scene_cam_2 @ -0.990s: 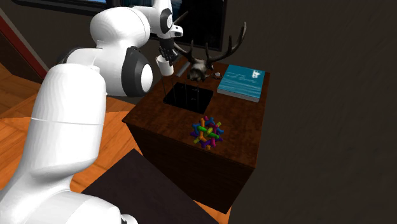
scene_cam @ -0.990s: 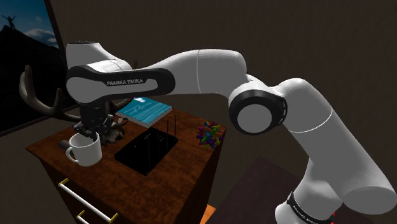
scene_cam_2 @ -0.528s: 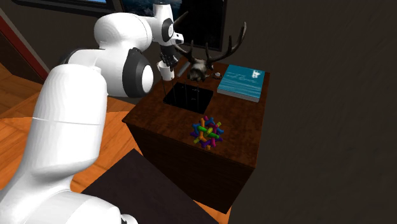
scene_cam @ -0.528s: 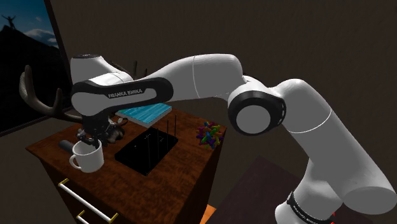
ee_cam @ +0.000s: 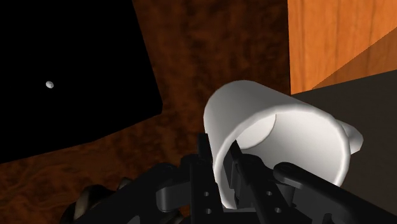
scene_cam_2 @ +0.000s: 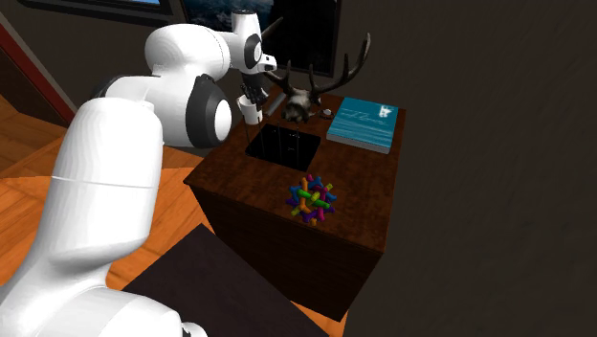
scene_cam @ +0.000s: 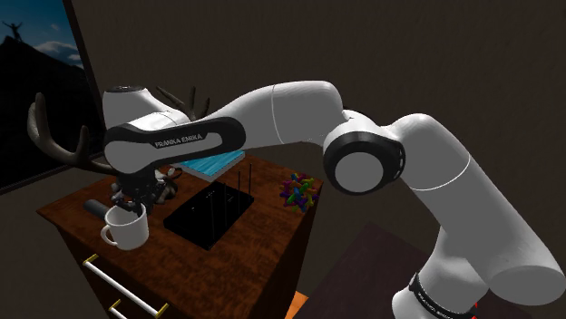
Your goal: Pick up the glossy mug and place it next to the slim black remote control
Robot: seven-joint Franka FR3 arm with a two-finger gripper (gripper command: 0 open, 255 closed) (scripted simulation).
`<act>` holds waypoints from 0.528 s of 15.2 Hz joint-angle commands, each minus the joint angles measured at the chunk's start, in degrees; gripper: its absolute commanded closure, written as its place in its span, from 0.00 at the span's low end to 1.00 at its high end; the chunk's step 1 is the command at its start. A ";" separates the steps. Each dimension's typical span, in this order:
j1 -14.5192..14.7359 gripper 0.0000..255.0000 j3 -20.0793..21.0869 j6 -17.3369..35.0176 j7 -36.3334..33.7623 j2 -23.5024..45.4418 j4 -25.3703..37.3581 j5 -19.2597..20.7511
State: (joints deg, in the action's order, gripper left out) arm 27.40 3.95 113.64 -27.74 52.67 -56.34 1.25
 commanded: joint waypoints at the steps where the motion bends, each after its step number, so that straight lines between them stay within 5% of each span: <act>1: 0.00 1.00 0.00 0.01 0.00 0.00 0.02 0.00; 2: 0.00 1.00 0.00 0.01 0.00 0.00 0.02 0.00; 3: 0.00 0.00 0.00 0.01 0.00 0.01 0.03 0.00; 8: 0.00 0.00 0.00 0.00 0.00 0.02 0.05 0.00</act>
State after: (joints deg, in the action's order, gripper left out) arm 27.39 3.95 113.64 -27.73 52.69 -56.28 1.25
